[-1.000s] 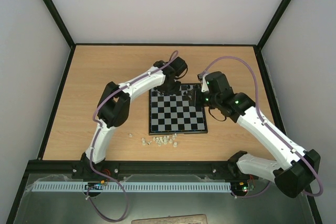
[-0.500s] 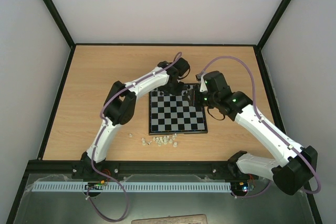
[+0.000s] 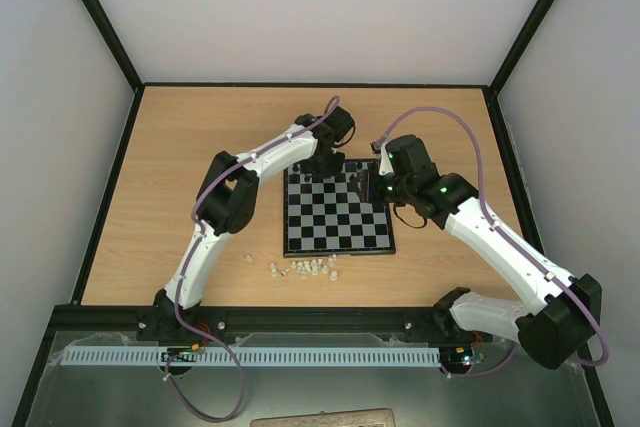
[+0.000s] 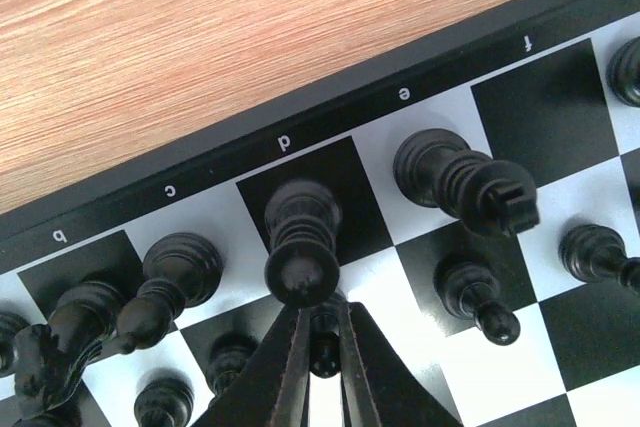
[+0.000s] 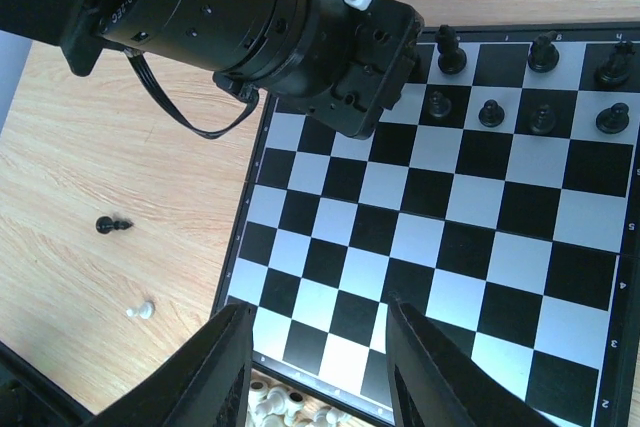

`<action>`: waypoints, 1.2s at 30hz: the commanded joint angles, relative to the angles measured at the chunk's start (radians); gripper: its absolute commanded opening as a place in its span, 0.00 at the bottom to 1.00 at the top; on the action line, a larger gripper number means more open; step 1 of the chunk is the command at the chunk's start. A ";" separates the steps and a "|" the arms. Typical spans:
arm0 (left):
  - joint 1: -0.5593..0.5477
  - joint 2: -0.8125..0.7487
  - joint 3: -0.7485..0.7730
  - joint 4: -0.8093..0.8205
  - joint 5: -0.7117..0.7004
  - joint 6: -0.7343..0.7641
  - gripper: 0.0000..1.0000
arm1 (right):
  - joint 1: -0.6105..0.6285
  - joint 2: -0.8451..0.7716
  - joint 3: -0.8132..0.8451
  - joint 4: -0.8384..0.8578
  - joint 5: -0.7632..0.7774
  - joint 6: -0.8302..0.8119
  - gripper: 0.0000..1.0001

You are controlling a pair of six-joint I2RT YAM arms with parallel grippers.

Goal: Set up the chess pieces on the board
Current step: Place the chess piece on the chessboard.

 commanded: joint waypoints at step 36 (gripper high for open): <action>-0.008 -0.046 0.027 -0.007 0.047 -0.007 0.23 | -0.027 0.021 -0.056 0.035 -0.063 -0.028 0.38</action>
